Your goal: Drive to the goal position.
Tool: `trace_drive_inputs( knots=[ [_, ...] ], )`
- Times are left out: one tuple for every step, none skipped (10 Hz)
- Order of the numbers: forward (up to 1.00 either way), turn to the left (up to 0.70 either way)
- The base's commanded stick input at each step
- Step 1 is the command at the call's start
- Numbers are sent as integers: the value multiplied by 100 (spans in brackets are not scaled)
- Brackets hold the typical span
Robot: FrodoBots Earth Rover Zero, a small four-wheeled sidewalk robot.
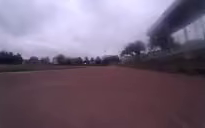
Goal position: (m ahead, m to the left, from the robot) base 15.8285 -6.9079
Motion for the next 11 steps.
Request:
trace_drive_inputs(
  knots=[
    [70, 0],
    [70, 0],
    [70, 0],
    [70, 0],
    [70, 0],
    [70, -14],
    [70, -14],
    [70, -14],
    [70, -14],
    [70, -14],
    [70, -14]
  ],
)
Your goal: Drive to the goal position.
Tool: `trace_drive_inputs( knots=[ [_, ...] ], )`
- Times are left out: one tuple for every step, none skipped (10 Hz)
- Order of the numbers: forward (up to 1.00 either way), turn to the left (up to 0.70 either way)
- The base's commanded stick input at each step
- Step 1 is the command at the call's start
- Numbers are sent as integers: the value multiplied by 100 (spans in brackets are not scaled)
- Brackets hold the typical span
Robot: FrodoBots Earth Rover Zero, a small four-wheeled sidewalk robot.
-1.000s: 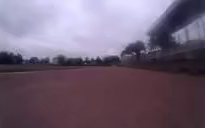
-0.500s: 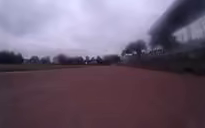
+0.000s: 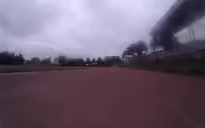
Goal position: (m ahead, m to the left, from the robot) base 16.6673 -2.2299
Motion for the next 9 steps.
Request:
trace_drive_inputs(
  knots=[
    [70, -14],
    [70, -14],
    [70, -14],
    [70, -14],
    [70, -14],
    [70, -6],
    [70, 0],
    [70, 0],
    [70, 0]
  ],
)
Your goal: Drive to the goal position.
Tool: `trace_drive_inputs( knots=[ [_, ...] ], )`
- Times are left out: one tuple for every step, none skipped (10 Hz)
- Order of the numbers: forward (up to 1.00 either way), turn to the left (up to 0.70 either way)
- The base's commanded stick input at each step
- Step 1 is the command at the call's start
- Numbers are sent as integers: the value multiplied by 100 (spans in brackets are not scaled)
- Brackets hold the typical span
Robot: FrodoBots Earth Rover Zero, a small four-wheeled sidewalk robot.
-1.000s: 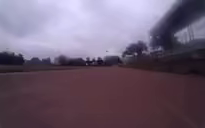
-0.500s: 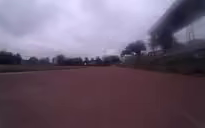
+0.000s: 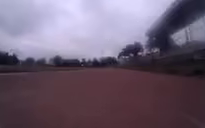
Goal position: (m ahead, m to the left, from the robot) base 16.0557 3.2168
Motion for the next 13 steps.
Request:
trace_drive_inputs(
  knots=[
    [70, 0],
    [70, 0],
    [70, 0],
    [70, 0],
    [70, 0],
    [70, 0],
    [70, 0],
    [70, 0],
    [70, 0],
    [70, 0],
    [70, 0],
    [70, 0],
    [70, 0]
  ],
)
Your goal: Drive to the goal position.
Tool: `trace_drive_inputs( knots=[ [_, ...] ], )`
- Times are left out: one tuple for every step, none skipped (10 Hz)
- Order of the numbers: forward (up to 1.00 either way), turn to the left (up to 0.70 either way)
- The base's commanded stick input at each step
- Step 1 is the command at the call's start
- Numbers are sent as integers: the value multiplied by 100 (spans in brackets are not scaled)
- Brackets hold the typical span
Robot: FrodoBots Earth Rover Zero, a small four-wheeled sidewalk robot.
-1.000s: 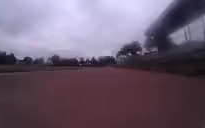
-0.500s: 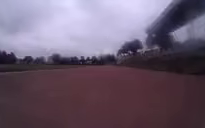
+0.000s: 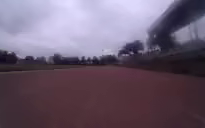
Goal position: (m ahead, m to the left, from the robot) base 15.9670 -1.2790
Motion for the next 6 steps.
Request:
trace_drive_inputs(
  knots=[
    [70, 0],
    [70, 0],
    [70, 0],
    [70, 0],
    [70, -9],
    [70, -14]
  ],
)
